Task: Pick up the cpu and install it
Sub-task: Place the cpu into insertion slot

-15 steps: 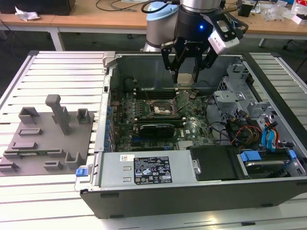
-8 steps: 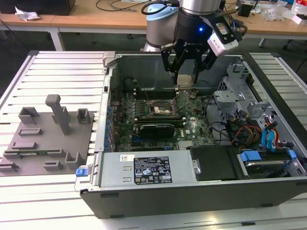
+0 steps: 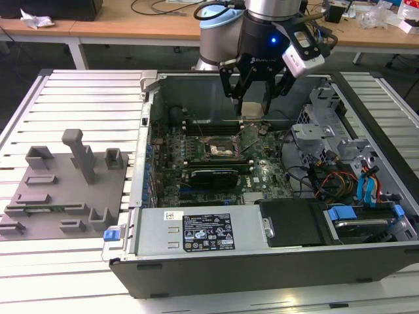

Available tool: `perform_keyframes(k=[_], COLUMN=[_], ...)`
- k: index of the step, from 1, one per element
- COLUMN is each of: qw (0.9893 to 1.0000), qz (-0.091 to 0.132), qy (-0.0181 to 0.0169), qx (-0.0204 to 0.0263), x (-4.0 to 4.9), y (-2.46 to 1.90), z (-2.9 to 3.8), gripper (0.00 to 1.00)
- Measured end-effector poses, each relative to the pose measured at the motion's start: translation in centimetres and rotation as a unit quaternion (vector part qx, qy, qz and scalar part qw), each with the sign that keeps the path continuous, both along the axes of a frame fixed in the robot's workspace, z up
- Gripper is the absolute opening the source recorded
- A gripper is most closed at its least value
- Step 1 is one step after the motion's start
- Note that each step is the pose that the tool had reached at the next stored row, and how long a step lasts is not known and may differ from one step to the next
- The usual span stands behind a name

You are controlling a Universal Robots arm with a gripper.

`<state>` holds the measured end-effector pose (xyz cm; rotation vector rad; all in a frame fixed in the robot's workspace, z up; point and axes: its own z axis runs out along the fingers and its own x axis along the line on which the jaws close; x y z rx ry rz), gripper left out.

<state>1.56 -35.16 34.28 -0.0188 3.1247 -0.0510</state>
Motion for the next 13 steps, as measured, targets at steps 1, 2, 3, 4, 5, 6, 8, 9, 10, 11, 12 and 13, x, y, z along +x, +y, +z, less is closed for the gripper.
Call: perform_keyframes(k=[1,2,3,4,5,6,8,9,10,11,12,13], qw=[1.0000,1.0000,0.9998,0.9997,0.9996,0.9992,0.9985,0.9982,0.9979,0.9976,0.9972,0.9965], qz=[-0.005,-0.009,-0.018,-0.023,-0.027,-0.041,-0.055,-0.061,-0.065,-0.070,-0.075,-0.083], qy=[0.0000,0.0000,0.0000,0.0000,0.0000,0.0000,0.0000,0.0000,0.0000,0.0000,0.0000,0.0000], qx=[0.0000,0.0000,-0.0002,-0.0002,-0.0002,-0.0003,-0.0007,-0.0008,-0.0009,-0.0010,-0.0011,-0.0011], x=[0.00,0.01,0.00,0.01,0.00,0.01,0.00,0.01,0.00,0.01,0.01,0.01], y=[0.00,0.00,0.00,0.00,0.00,0.00,0.00,0.00,0.00,0.00,0.00,0.00], z=[0.00,0.00,0.00,0.00,0.00,0.00,0.00,0.00,0.00,-0.01,-0.01,-0.01], gripper=[0.55,0.55,0.55,0.55,0.55,0.55,0.55,0.55,0.55,0.55,0.55,0.55])
